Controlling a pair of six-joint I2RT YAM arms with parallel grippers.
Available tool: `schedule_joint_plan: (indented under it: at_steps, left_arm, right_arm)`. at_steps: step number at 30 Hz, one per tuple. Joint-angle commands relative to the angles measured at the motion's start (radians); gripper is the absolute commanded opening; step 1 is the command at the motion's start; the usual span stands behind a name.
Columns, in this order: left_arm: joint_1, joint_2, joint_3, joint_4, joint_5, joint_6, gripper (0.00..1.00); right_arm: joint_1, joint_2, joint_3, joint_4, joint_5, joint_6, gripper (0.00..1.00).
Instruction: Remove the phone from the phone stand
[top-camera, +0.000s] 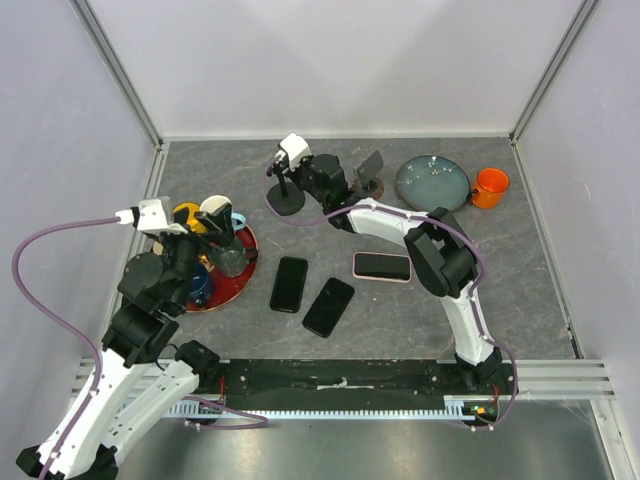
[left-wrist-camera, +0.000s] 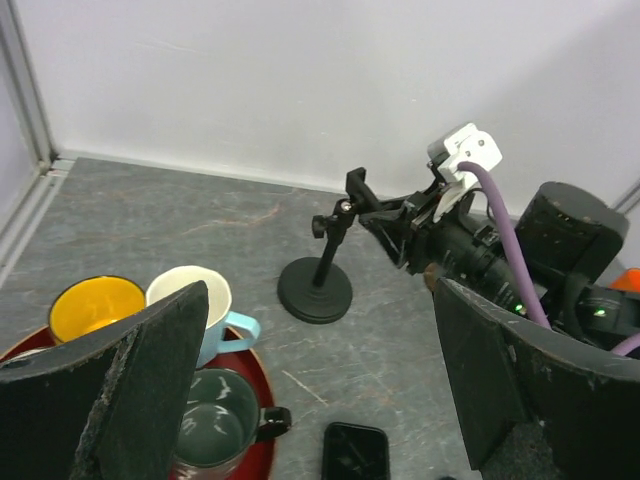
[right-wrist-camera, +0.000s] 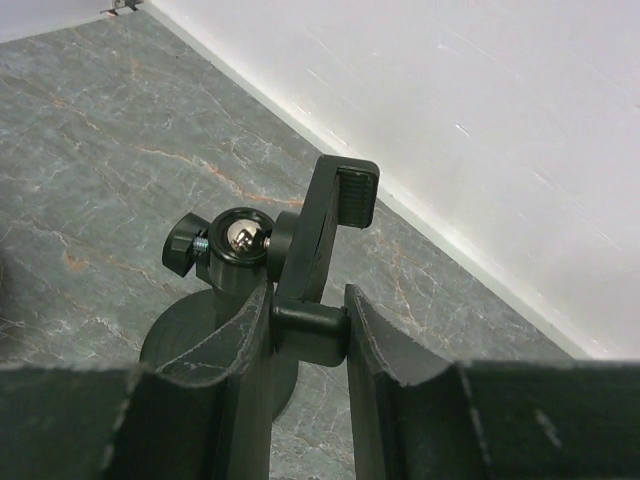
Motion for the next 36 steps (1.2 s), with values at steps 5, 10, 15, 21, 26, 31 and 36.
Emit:
schedule_joint_plan:
  at_steps: [5,10,15,21,26,31,36]
  left_arm:
    - [0.000,-0.018,-0.010,-0.012,-0.066,0.094,1.00]
    - [0.000,-0.026,-0.013,-0.012,-0.054,0.098,1.00]
    - [0.000,-0.055,-0.019,-0.014,-0.038,0.106,1.00]
    - [0.000,-0.112,-0.013,-0.015,-0.034,0.129,0.99]
    - [0.000,-0.136,-0.002,-0.014,-0.051,0.143,1.00]
    - [0.000,-0.153,0.017,-0.026,-0.054,0.161,1.00]
    - [0.000,-0.196,0.008,-0.008,-0.072,0.187,1.00]
  right_arm:
    - [0.029,-0.006,0.124,-0.025,0.041,-0.016,0.41]
    - [0.027,-0.047,0.145,-0.077,0.081,0.038,0.75]
    - [0.022,-0.147,0.096,-0.103,0.142,0.101,0.88]
    - [-0.036,-0.335,-0.022,-0.186,0.231,0.190,0.97]
    - [-0.154,-0.550,-0.144,-0.312,0.302,0.380,0.98]
    - [-0.272,-0.792,-0.313,-0.379,0.430,0.435,0.98]
    - [-0.307,-1.013,-0.506,-0.393,0.553,0.411,0.98]
